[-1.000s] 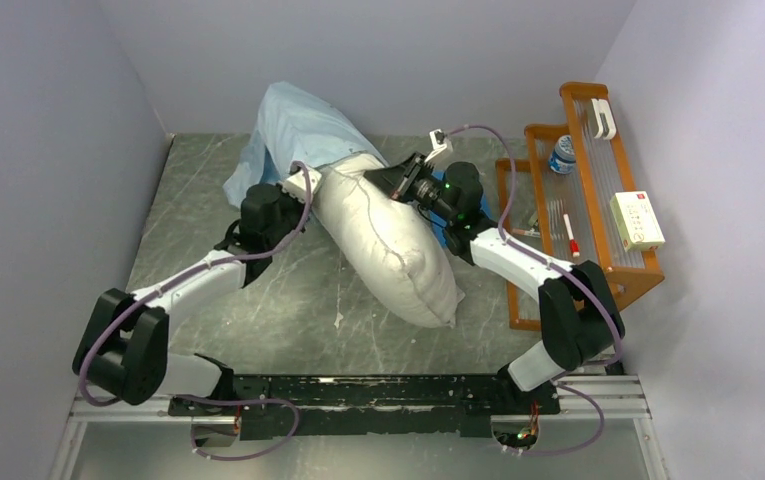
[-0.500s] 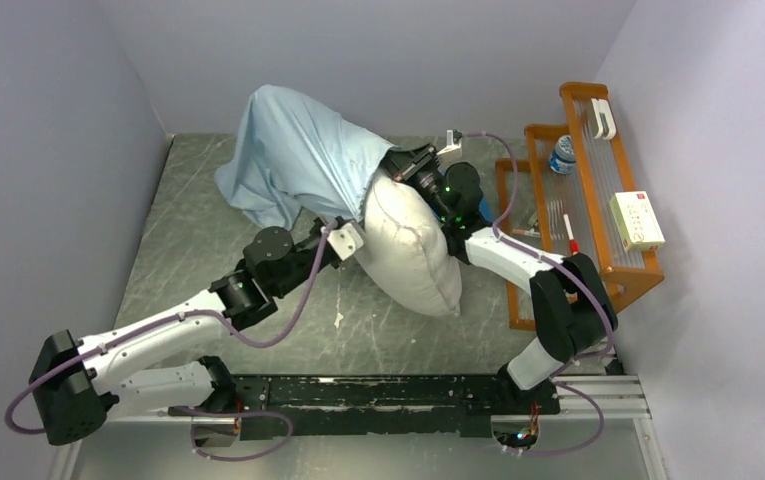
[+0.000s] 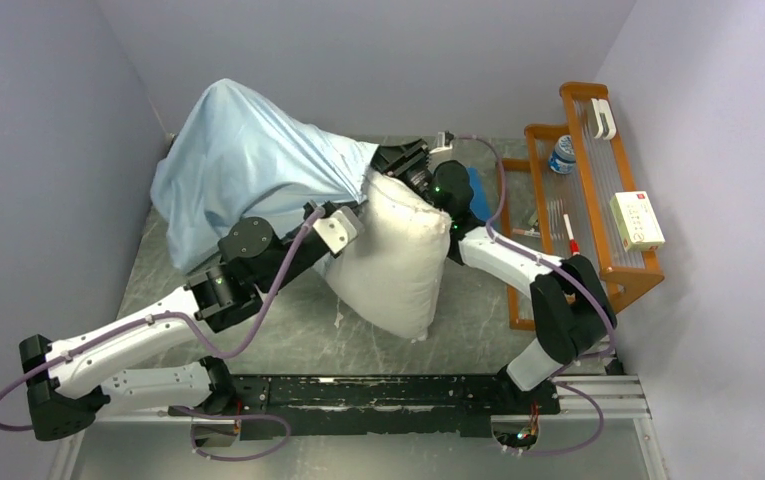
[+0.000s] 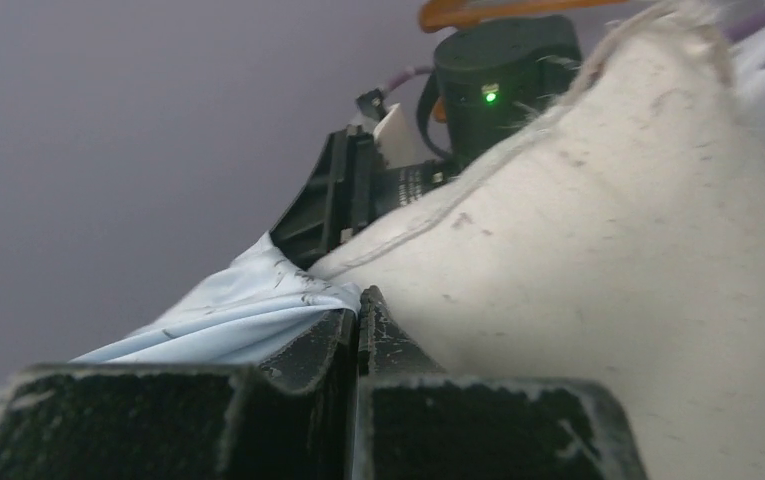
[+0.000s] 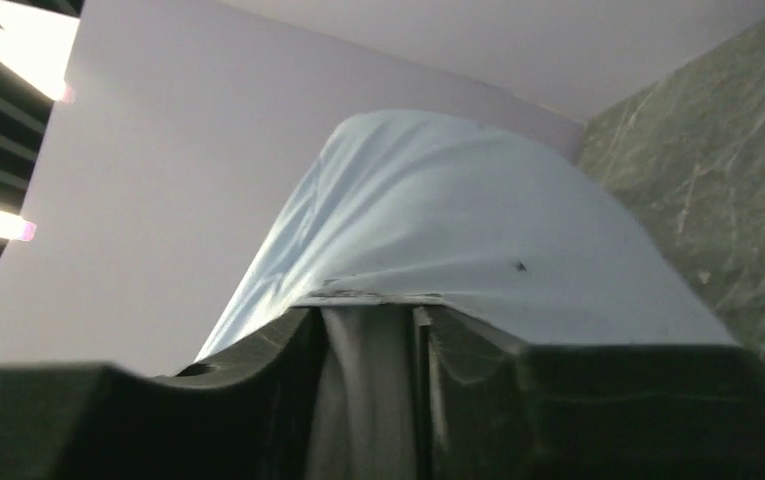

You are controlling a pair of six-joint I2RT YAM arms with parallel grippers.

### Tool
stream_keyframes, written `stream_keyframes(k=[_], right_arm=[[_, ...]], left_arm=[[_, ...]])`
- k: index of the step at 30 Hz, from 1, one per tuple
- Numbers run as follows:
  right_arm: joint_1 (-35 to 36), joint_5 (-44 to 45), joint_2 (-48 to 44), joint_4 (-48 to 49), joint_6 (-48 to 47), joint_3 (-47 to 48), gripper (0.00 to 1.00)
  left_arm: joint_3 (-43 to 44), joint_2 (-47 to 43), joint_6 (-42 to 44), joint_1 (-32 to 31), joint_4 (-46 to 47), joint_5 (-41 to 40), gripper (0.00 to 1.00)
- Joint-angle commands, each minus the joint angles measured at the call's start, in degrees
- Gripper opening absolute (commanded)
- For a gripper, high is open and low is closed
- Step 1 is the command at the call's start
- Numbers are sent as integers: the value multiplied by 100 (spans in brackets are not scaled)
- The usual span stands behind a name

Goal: Put the pillow into the pillowcase

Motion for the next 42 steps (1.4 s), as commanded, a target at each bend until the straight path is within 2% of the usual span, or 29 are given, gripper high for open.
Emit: stream_keyframes(k=[1, 4, 7, 9, 13, 17, 21, 24, 25, 26, 28, 31, 35, 42], right_arm=[[-45, -83, -258, -1226, -1234, 592, 47], [-46, 37, -430, -2801, -2517, 1061, 67], [-121, 400, -818, -3455, -3237, 1072, 82], [-182, 641, -1022, -3916, -3745, 1271, 99], [-305, 944, -1122, -5011, -4641, 1927, 100], [-351, 1658, -1318, -5892, -5388, 2326, 100], [-388, 1742, -1680, -6576, -5908, 2658, 100], [-393, 1663, -2011, -6977, -6043, 2642, 100], [-389, 1634, -2138, -7050, -6028, 2531, 100], [-393, 1585, -2268, -7094, -5984, 2375, 100], [-388, 1458, -2528, -7110, -5879, 1997, 100], [-396, 1412, -2847, -7059, -5682, 1415, 100], [-399, 1851, -3069, -6854, -5563, 834, 100], [-606, 2188, -2791, -6947, -5488, 696, 100]], left_arm=[[328, 100, 100, -178, -10, -605, 5], [385, 332, -30, -63, -290, -845, 5], [457, 616, -486, 298, -465, -740, 5], [581, 816, -916, 702, -657, -491, 5], [795, 1203, -1396, 1343, -820, -39, 5], [1197, 1644, -1421, 1601, -797, 178, 5], [1530, 2018, -1494, 1687, -536, 735, 7], [1694, 2213, -1789, 1687, -314, 1216, 34], [1724, 2246, -1903, 1687, -274, 1416, 49], [1728, 2258, -1997, 1690, -233, 1570, 56], [1661, 2245, -2161, 1687, -228, 1667, 61], [1291, 2132, -2273, 1647, -294, 1372, 65], [504, 2000, -2091, 1241, 105, 356, 66], [404, 2693, -1989, 792, 549, -1040, 70]])
